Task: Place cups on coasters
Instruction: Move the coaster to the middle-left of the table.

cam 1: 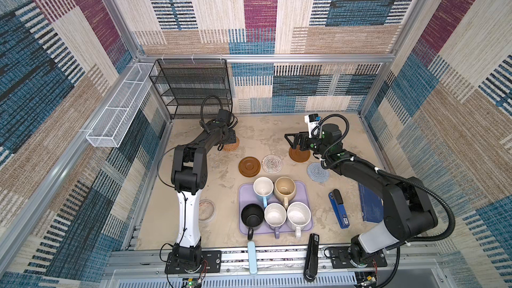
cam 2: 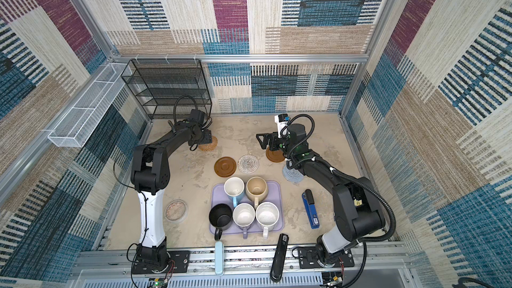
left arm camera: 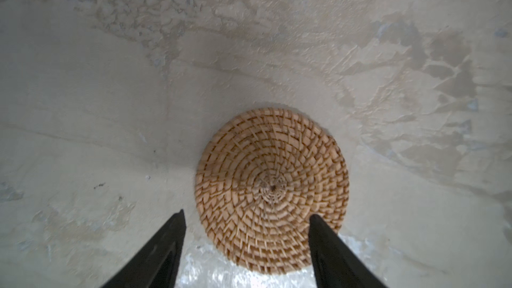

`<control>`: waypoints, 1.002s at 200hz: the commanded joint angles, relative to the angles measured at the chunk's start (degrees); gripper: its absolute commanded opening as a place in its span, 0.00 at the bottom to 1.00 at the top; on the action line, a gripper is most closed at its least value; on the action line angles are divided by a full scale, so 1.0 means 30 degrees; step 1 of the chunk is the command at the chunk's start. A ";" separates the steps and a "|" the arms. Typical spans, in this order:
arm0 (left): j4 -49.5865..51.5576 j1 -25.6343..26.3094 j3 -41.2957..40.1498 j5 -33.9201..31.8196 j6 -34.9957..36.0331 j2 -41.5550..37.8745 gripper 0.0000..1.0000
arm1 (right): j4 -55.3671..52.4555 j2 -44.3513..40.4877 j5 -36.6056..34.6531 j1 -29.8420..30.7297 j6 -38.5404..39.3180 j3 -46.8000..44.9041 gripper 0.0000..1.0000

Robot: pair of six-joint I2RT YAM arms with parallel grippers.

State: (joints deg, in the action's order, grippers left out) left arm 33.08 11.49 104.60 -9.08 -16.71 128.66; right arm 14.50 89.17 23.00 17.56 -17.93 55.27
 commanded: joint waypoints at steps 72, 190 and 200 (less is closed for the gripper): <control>0.2442 0.0097 0.2340 -0.0529 0.0510 0.2355 0.67 | 0.0231 0.0015 0.0241 0.0028 0.0441 -0.0248 1.00; 0.2209 -0.0020 -0.4471 -0.0053 -0.0113 -0.1980 0.59 | 0.0642 -0.0689 0.1059 0.0055 0.0053 -0.0988 1.00; 0.2107 -0.0086 -0.5126 -0.0078 -0.0141 -0.2549 0.59 | 0.0644 -0.0689 0.1142 0.0060 -0.0017 -0.1015 1.00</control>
State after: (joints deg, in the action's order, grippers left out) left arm 33.95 11.51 93.21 -9.93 -16.97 123.76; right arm 14.20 87.61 24.93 17.56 -17.12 52.47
